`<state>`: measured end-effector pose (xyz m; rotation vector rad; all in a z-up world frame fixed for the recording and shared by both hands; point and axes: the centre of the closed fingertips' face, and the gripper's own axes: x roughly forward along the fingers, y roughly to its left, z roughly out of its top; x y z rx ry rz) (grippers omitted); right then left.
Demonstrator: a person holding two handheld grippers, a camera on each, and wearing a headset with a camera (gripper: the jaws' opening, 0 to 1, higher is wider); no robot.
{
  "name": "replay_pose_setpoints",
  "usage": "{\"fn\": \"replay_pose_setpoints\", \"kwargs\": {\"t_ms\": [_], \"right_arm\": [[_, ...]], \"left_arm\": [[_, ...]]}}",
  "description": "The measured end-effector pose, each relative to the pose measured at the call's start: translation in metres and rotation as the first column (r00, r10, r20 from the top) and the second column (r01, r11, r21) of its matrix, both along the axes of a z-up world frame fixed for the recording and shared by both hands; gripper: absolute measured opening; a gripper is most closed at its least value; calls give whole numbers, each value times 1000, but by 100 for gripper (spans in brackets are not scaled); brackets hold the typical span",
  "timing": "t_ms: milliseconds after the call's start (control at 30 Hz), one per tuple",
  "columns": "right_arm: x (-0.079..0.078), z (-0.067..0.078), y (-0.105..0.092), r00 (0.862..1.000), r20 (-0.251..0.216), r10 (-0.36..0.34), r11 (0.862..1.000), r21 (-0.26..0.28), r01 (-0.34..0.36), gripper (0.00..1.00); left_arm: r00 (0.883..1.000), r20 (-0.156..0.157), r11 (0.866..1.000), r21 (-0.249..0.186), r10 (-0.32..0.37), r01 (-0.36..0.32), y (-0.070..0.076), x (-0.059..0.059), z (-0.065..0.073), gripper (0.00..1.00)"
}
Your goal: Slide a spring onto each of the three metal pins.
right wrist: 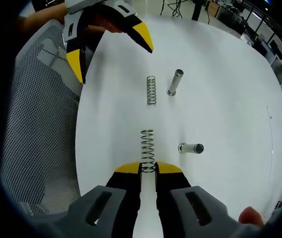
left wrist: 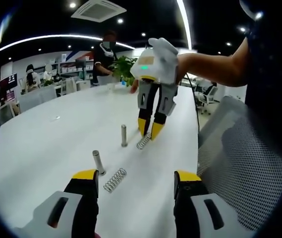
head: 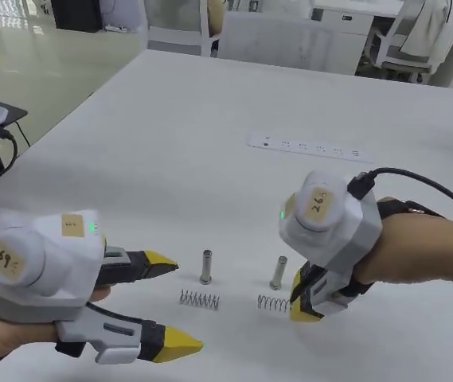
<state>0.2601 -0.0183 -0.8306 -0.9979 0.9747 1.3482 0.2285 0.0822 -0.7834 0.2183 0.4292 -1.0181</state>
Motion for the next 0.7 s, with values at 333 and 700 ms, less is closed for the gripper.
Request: {"fn": "replay_pose_setpoints", "kwargs": {"t_ms": [333, 700], "right_arm": [[-5, 7, 2, 1000, -1, -2, 1000, 13, 2, 8], [-8, 14, 5, 1000, 5, 6, 999, 36, -6, 8]], "left_arm": [[999, 6, 999, 7, -48, 48, -11, 3, 2, 53], [991, 4, 991, 38, -131, 130, -23, 5, 2, 49]]}}
